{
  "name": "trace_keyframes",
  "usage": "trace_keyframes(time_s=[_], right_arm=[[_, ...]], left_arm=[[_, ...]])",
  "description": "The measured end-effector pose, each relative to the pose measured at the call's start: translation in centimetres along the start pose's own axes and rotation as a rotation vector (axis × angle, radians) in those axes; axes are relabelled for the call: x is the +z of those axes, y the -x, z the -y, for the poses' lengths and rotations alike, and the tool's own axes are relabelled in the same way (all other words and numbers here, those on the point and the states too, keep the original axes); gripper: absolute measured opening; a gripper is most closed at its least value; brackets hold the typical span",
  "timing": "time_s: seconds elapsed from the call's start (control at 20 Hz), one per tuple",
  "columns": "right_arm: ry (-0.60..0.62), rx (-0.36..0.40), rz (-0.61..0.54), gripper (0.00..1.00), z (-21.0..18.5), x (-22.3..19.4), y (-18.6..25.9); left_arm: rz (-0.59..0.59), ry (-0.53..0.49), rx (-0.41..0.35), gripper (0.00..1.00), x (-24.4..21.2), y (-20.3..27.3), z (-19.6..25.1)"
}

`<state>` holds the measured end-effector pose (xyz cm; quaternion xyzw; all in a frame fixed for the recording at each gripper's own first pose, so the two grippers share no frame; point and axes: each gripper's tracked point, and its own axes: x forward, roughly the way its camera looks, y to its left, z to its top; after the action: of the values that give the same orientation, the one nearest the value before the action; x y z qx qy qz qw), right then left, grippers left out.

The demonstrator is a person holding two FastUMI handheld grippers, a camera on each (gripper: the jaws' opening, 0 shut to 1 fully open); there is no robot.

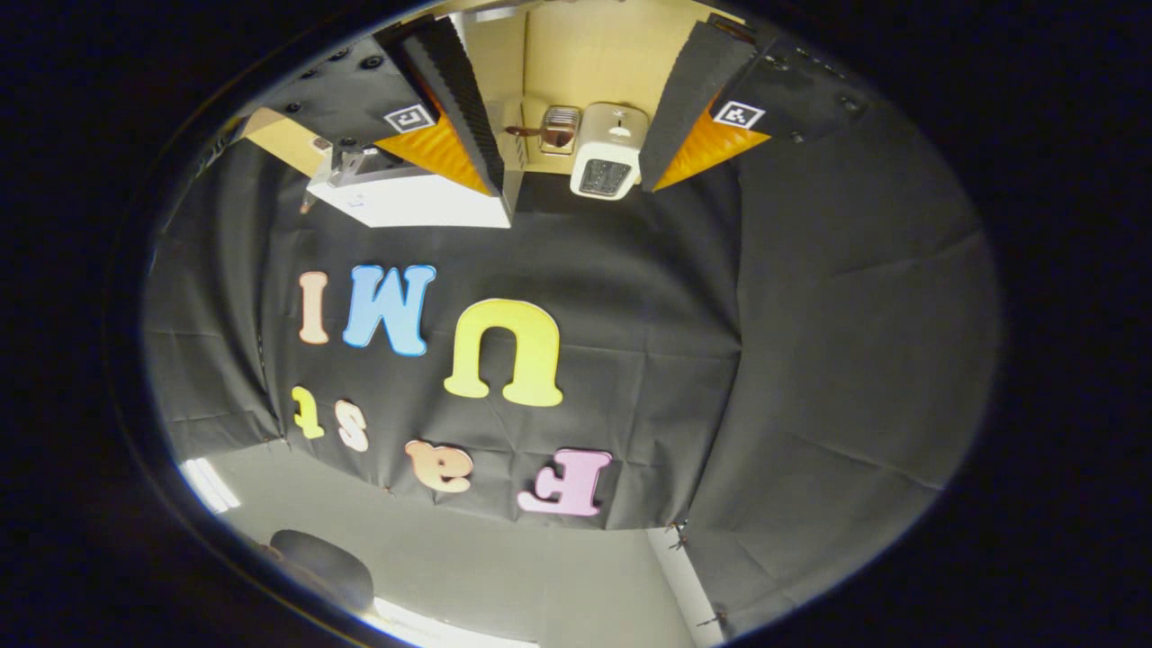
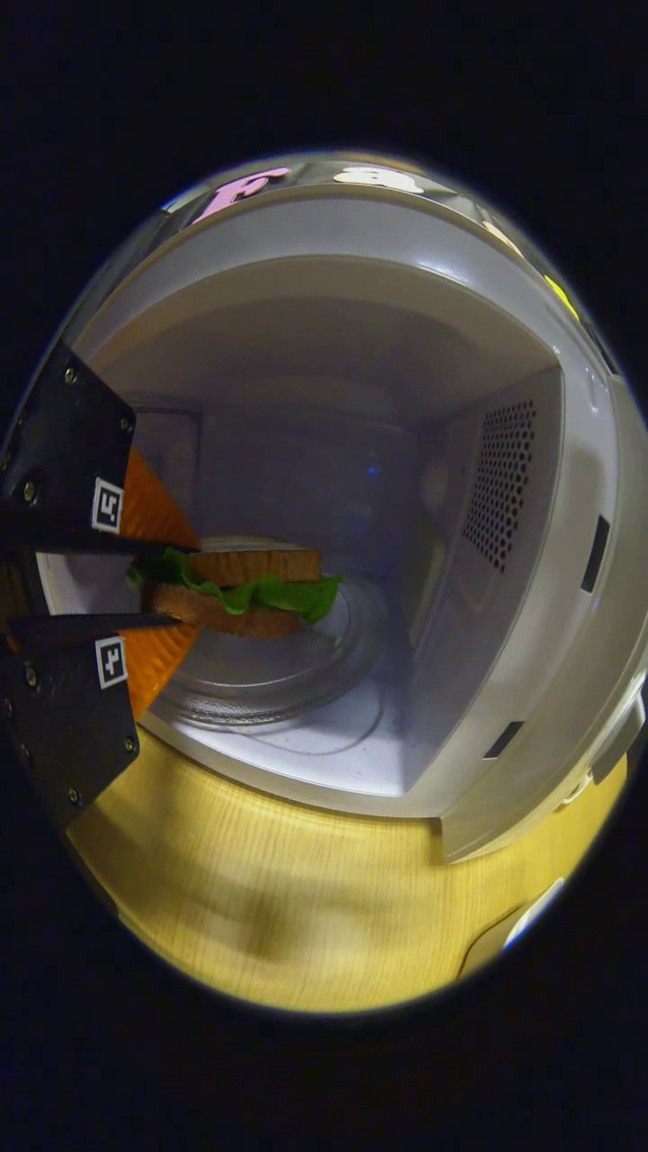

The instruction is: Open the microwave oven with the left hand, put the food in, and close the microwave oven.

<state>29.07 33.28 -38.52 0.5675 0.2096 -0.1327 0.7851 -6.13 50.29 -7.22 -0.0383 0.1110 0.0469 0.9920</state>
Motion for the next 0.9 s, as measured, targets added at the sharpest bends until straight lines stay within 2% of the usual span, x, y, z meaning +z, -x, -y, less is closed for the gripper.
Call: trace_keyframes(time_s=[0.1,0.2,0.25,0.35,0.5,0.55,0.6,0.9], right_arm=[[0.074,-0.058,-0.025,0.38,1.2,0.1,0.8],[0.146,-0.11,-0.052,0.42,2.3,0.2,1.6],[0.197,-0.125,-0.06,0.53,2.6,0.2,2.4],[0.33,-0.143,-0.048,0.53,3.2,0.9,4.2],[0.51,-0.146,-0.042,0.53,4.0,1.5,5.9],[0.54,-0.137,-0.051,0.58,4.2,1.4,6.5],[0.566,-0.126,-0.042,0.61,3.8,1.9,7.4],[0.791,-0.043,0.072,0.61,-0.1,5.5,15.3]], left_arm=[[0.008,0.006,-0.019,0.96,0.0,-0.5,0.4],[0.013,0.017,-0.043,0.97,-0.2,-1.2,1.1],[0.016,0.021,-0.054,0.97,-0.2,-1.4,1.4],[0.022,0.028,-0.077,0.97,-0.1,-2.1,2.2],[0.031,0.026,-0.115,0.96,-0.1,-2.8,3.8],[0.034,0.024,-0.127,0.96,0.1,-2.9,4.3],[0.041,0.018,-0.138,0.97,0.2,-3.0,4.8],[0.06,-0.013,-0.199,0.96,0.1,-2.8,8.9]])
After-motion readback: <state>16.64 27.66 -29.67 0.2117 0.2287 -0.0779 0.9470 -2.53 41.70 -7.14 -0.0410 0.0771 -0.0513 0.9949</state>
